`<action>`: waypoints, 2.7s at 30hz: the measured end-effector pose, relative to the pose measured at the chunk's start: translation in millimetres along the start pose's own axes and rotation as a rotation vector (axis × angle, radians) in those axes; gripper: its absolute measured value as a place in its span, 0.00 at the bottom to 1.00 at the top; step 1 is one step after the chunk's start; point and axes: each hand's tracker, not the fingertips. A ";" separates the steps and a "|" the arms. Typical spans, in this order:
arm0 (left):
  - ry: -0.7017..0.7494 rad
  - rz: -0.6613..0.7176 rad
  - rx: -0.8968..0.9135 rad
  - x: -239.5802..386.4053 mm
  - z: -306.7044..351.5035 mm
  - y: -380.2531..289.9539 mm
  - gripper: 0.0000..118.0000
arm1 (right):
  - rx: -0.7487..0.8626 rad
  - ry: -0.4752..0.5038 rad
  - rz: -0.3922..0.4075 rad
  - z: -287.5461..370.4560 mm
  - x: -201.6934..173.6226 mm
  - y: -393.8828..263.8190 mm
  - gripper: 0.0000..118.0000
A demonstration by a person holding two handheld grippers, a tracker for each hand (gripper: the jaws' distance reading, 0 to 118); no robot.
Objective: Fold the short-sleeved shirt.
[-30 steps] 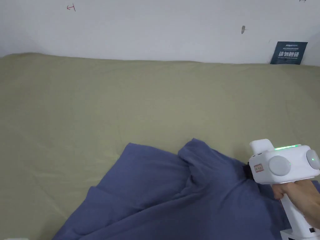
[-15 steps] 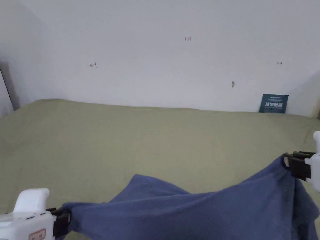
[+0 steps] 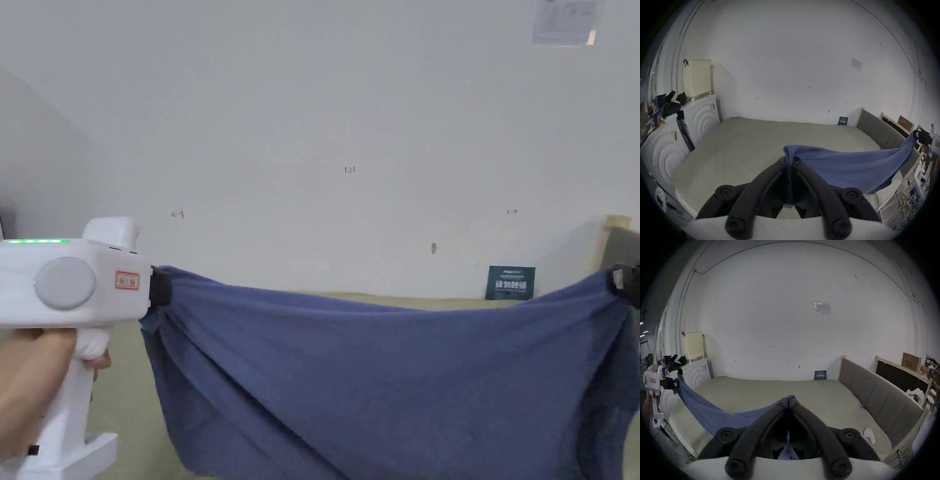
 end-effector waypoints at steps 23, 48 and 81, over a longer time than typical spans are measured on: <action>0.164 -0.019 0.056 19.1 -110.5 147.2 0.04 | 0.033 -0.084 0.026 -191.2 -9.1 131.6 0.00; 0.239 -0.051 -0.082 4.0 -284.3 60.0 0.04 | -0.144 -0.108 0.064 -326.7 -20.0 19.6 0.00; 0.101 0.053 -0.444 -57.6 -45.8 -297.8 0.07 | -0.533 -0.013 -0.154 7.7 -6.9 -328.1 0.04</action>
